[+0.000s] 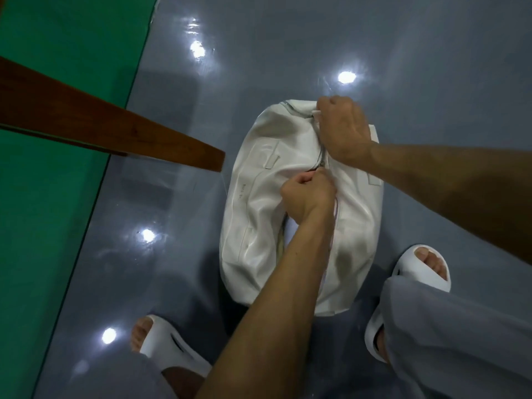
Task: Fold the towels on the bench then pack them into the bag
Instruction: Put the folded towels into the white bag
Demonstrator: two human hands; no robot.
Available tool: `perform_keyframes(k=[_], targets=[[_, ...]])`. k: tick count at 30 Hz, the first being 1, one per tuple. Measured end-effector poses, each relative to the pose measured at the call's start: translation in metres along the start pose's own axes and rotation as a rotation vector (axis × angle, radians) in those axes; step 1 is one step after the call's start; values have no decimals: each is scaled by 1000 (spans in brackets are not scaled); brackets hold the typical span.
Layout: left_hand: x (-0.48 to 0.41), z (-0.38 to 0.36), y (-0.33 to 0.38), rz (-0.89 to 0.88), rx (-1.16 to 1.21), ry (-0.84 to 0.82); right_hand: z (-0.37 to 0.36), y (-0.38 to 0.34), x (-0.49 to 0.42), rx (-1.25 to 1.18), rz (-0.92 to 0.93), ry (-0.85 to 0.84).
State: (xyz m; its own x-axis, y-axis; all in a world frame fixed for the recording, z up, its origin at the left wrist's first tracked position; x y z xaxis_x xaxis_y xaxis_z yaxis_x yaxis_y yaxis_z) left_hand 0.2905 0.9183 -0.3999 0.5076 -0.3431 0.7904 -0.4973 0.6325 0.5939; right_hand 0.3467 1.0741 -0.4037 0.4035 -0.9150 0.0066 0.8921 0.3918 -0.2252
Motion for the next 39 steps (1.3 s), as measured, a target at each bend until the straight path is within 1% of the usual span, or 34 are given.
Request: perform_keyframes(k=[3, 5, 9, 12, 14, 15, 16, 18, 19, 21, 25, 27, 29, 31, 33, 35, 36, 38, 39], targets=[[1, 5, 5, 102, 44, -83, 5, -9, 7, 117, 70, -11], [6, 12, 7, 120, 58, -85, 8, -9, 6, 161, 107, -47], [20, 25, -8, 125, 77, -42, 11, -4, 12, 131, 2, -65], [25, 38, -24, 57, 30, 5, 8, -14, 24, 134, 2, -75], [23, 42, -27, 36, -20, -12, 8, -25, 41, 134, 85, -3], [22, 44, -26, 38, -21, -34, 6, -30, 52, 124, 171, 20], [21, 45, -24, 49, -7, -51, 1, -33, 66, 105, 290, -10], [22, 47, -19, 88, 48, -72, -11, -31, 96, 41, 529, -171], [23, 48, -17, 110, 66, -81, -12, -24, 105, 14, 593, -232], [27, 49, -15, 133, 70, -90, -8, -11, 111, 14, 649, -265], [33, 49, -25, 179, 179, -73, 1, -6, 101, 83, 726, -198], [38, 51, -33, 178, 149, -68, 6, -11, 95, 120, 715, -201], [38, 55, -42, 182, 86, -8, 9, -10, 87, 124, 622, -220], [40, 63, -48, 186, 80, 53, 8, -5, 80, 142, 518, -253], [41, 72, -54, 155, 81, 66, 6, -10, 82, 151, 476, -253], [43, 78, -56, 146, 67, 62, 4, -31, 97, 174, 567, -222], [44, 80, -57, 153, 67, 58, 2, -41, 110, 154, 670, -223], [44, 82, -58, 186, 94, 29, 1, -58, 141, 88, 877, -275], [45, 82, -58, 206, 102, 0, 1, -58, 149, 66, 911, -308]])
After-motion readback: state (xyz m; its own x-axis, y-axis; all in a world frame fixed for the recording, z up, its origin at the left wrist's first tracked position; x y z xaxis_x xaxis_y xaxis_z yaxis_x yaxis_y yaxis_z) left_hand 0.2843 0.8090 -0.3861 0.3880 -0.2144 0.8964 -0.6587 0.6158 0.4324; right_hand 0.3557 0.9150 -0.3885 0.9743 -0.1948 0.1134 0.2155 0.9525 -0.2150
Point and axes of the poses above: each hand's wrist, its own x-axis away from the middle knuckle, its own z-axis out of the back of the hand, y = z × x, the point moved 4 cm from there along -x, towards the middle knuckle, and after that the axes turned 3 degrees about z, right-handed, at the moved point
